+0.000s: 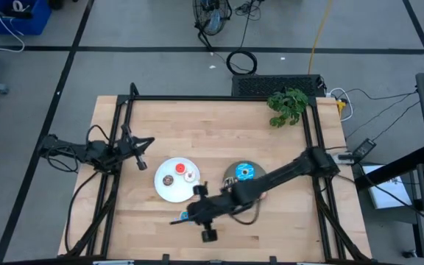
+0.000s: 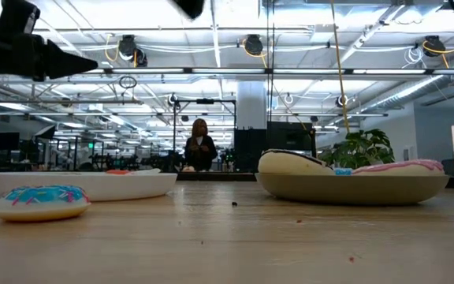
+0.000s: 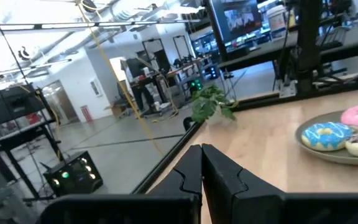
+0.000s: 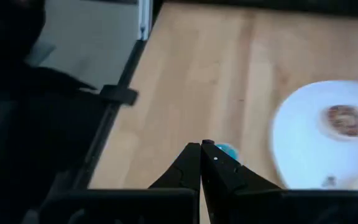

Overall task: Pick & Place donuts
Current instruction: Put the small blue donut on the white plate

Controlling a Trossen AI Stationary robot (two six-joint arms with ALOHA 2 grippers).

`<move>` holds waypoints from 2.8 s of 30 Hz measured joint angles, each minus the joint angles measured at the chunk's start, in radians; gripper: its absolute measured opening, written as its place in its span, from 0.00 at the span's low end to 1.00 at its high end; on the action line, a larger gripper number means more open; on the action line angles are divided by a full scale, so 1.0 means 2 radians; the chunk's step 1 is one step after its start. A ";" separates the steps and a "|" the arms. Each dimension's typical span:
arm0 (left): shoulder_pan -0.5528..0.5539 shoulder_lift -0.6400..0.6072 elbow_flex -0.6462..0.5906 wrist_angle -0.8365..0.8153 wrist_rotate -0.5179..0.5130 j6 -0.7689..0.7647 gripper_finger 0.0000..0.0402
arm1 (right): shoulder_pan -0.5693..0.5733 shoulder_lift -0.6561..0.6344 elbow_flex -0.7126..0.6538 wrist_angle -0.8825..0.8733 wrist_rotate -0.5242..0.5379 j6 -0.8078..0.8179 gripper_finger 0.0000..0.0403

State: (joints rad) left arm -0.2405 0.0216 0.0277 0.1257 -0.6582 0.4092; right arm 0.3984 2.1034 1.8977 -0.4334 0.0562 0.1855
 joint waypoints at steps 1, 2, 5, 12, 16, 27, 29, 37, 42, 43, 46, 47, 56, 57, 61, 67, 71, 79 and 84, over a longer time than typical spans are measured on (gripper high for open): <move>0.000 0.000 0.000 0.000 -0.002 0.001 0.04 | -0.005 0.017 0.014 -0.004 -0.004 0.005 0.00; 0.000 0.000 0.000 0.000 -0.005 0.003 0.04 | -0.011 0.032 0.027 -0.004 -0.002 0.007 0.00; 0.000 0.000 0.000 0.000 -0.012 0.005 0.04 | -0.030 0.069 0.053 -0.003 -0.003 0.014 0.00; 0.000 0.000 0.000 -0.001 -0.012 0.012 0.04 | -0.045 0.094 0.056 -0.021 -0.002 -0.011 0.00; 0.000 0.000 0.000 0.000 -0.037 0.024 0.04 | -0.033 0.093 0.047 -0.009 0.009 -0.034 0.07; 0.000 0.000 0.000 -0.001 -0.051 0.009 0.04 | -0.024 0.093 -0.015 0.075 0.011 -0.051 0.39; 0.000 0.000 0.000 -0.001 -0.051 0.008 0.04 | -0.022 0.093 -0.025 0.089 0.011 -0.062 0.42; 0.000 0.000 0.000 -0.018 -0.051 0.002 0.04 | -0.010 0.093 -0.026 0.106 0.008 -0.107 0.44; 0.000 0.000 0.000 -0.021 -0.051 -0.007 0.04 | -0.019 0.093 -0.026 0.119 0.016 -0.089 0.42; 0.000 0.000 0.000 -0.022 -0.051 -0.009 0.04 | -0.021 0.093 -0.026 0.121 0.023 -0.071 0.42; 0.000 0.000 0.000 -0.024 -0.051 -0.010 0.04 | -0.026 0.093 -0.026 0.117 0.016 -0.048 0.42; 0.000 0.000 0.000 -0.024 -0.051 -0.011 0.04 | -0.027 0.098 -0.026 0.115 0.011 -0.055 0.42; 0.000 0.000 0.001 -0.025 -0.054 -0.009 0.04 | -0.023 0.132 -0.025 0.139 0.012 -0.092 0.41; 0.000 0.000 0.001 -0.025 -0.055 -0.009 0.04 | -0.023 0.132 -0.025 0.141 0.017 -0.094 0.41; 0.000 0.000 0.001 -0.024 -0.055 -0.009 0.04 | -0.022 0.134 -0.026 0.137 0.024 -0.095 0.41; 0.000 0.000 0.001 -0.024 -0.055 -0.009 0.04 | -0.022 0.133 -0.026 0.137 0.023 -0.099 0.41; 0.000 0.000 0.001 -0.024 -0.055 -0.009 0.04 | -0.022 0.133 -0.026 0.128 0.022 -0.084 0.40; 0.000 0.000 0.001 -0.024 -0.054 -0.010 0.04 | -0.022 0.133 -0.026 0.117 -0.016 -0.085 0.39; 0.000 0.000 0.001 -0.024 -0.054 -0.010 0.04 | -0.023 0.133 -0.026 0.116 -0.017 -0.085 0.39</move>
State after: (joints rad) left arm -0.2405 0.0216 0.0292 0.0772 -0.7666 0.3900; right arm 0.3517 2.3699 1.8462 -0.2008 0.0231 0.0151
